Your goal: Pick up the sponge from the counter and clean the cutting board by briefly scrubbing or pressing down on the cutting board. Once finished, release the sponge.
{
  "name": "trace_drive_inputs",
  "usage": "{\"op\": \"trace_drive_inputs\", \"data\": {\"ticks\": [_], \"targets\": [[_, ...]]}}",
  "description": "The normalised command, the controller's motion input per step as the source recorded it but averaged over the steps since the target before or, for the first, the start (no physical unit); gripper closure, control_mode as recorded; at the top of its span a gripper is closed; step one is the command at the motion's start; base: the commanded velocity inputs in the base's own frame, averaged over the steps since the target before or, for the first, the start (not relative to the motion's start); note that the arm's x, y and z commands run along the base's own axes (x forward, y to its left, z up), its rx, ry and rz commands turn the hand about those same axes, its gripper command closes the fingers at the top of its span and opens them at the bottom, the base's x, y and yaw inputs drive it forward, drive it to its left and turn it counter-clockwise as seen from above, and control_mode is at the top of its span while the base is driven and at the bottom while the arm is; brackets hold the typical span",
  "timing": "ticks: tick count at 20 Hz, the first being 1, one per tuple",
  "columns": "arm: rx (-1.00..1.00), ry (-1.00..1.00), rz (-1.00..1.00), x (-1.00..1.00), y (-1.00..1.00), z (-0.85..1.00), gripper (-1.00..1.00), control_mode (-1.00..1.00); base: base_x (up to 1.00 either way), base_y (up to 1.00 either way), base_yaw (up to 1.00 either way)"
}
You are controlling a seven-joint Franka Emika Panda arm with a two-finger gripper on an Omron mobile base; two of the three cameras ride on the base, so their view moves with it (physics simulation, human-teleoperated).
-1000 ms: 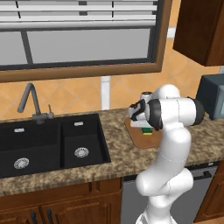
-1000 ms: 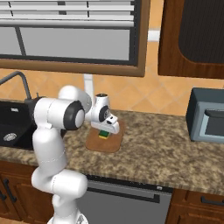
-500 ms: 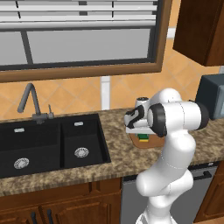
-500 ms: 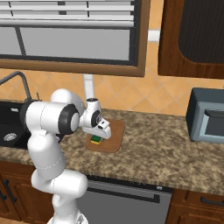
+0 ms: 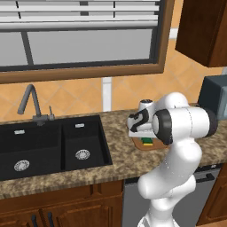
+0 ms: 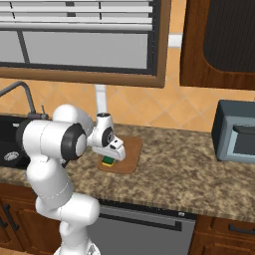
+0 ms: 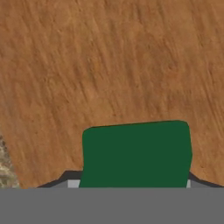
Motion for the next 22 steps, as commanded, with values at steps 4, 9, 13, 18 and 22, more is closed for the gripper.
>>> {"op": "trace_drive_inputs", "data": {"ticks": [4, 9, 13, 18, 22], "targets": [[0.00, 0.00, 0.00, -0.13, -0.24, -0.18, 1.00, -1.00, 0.00, 0.00, 0.00], [0.00, 0.00, 0.00, 0.11, -0.17, -0.38, 1.00, -1.00, 0.00, 0.00, 0.00], [0.00, -0.04, -0.01, 0.02, -0.22, -0.24, 1.00, -1.00, 0.00, 0.00, 0.00], [0.00, -0.12, -0.02, 0.01, -0.46, 0.00, 1.00, -1.00, 0.00, 0.00, 0.00], [0.00, -0.09, -0.01, 0.06, -0.54, -0.04, 1.00, -1.00, 0.00, 0.00, 0.00]]}}
